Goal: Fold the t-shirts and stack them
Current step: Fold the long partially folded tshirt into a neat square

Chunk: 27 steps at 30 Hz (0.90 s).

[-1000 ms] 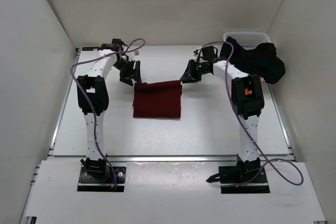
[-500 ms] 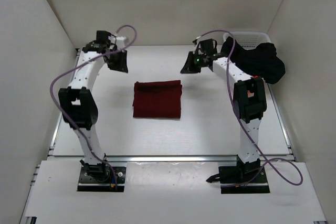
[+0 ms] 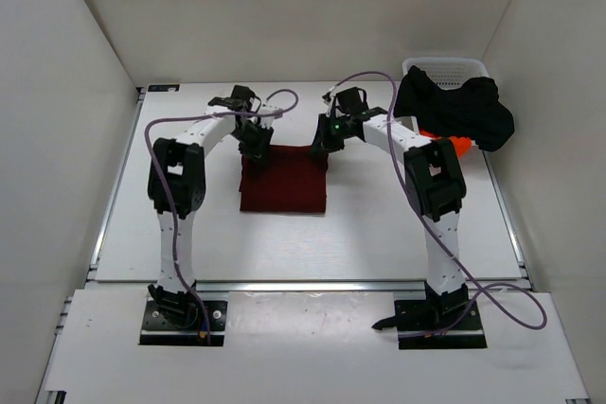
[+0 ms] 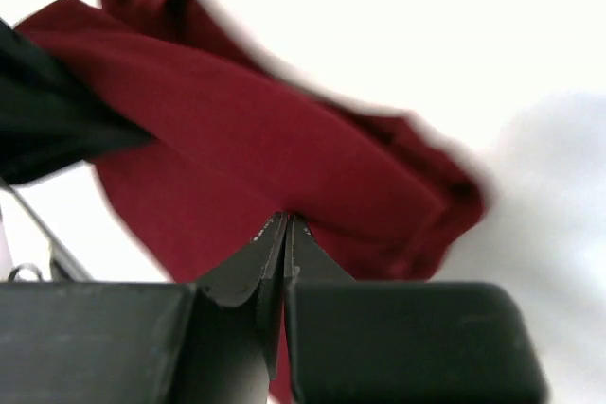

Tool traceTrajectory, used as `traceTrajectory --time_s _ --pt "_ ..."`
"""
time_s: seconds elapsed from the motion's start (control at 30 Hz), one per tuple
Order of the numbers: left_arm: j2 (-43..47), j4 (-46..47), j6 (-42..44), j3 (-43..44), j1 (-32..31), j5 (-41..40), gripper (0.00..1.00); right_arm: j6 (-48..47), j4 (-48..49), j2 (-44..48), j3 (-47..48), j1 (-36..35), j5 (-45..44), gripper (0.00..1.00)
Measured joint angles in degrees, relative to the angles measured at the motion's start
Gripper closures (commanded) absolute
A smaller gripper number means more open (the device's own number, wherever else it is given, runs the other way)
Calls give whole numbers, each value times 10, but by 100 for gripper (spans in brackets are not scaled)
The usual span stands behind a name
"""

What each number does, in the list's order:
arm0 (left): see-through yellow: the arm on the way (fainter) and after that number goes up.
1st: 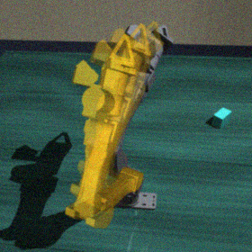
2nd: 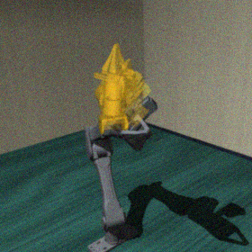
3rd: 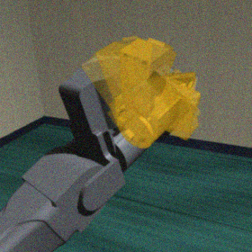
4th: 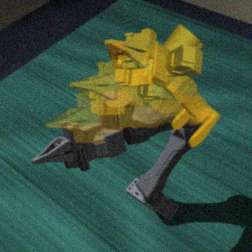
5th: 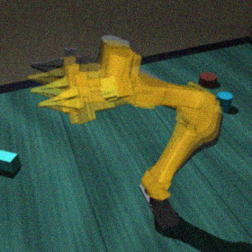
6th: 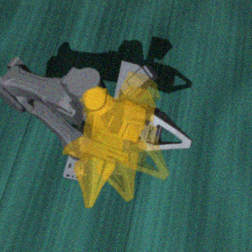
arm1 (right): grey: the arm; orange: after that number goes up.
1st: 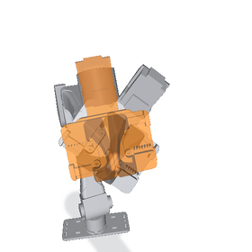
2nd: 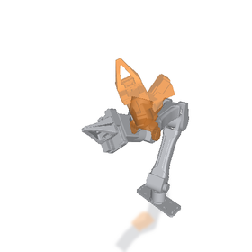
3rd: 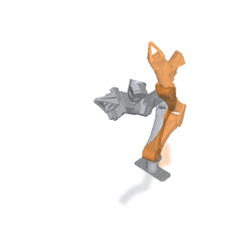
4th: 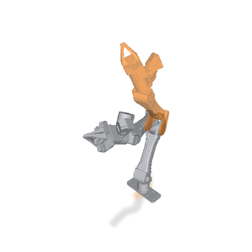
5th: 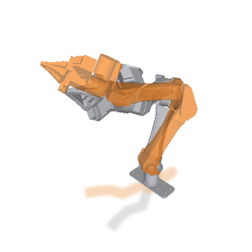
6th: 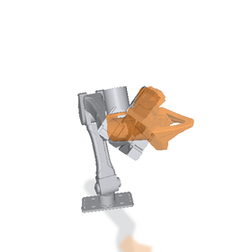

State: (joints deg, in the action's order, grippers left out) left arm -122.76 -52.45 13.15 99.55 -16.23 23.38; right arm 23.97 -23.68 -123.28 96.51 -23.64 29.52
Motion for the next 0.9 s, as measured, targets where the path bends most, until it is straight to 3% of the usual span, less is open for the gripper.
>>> traceTrajectory --time_s 0.13,0.27,0.47,0.5,0.53,0.7,0.8,0.9 --pt "-100 -2 -37 117 41 -1 66 2 5 -68 59 22 -6 100" --pt "-143 -12 -56 194 65 -2 40 11 7 -113 100 38 -8 100" --pt "-137 -7 -86 190 66 5 24 16 7 -117 110 47 -14 97" --pt "-126 -2 -90 175 67 10 10 16 7 -116 111 47 -15 92" --pt "-108 8 -94 148 69 14 4 17 6 -115 111 47 -16 90" --pt "49 43 -113 -21 97 -7 1 21 19 -61 63 47 -34 86" --pt "122 48 -108 -65 109 -32 1 25 33 29 -14 46 -47 87" --pt "130 51 -106 -82 103 -33 1 28 46 110 -69 45 -58 87"
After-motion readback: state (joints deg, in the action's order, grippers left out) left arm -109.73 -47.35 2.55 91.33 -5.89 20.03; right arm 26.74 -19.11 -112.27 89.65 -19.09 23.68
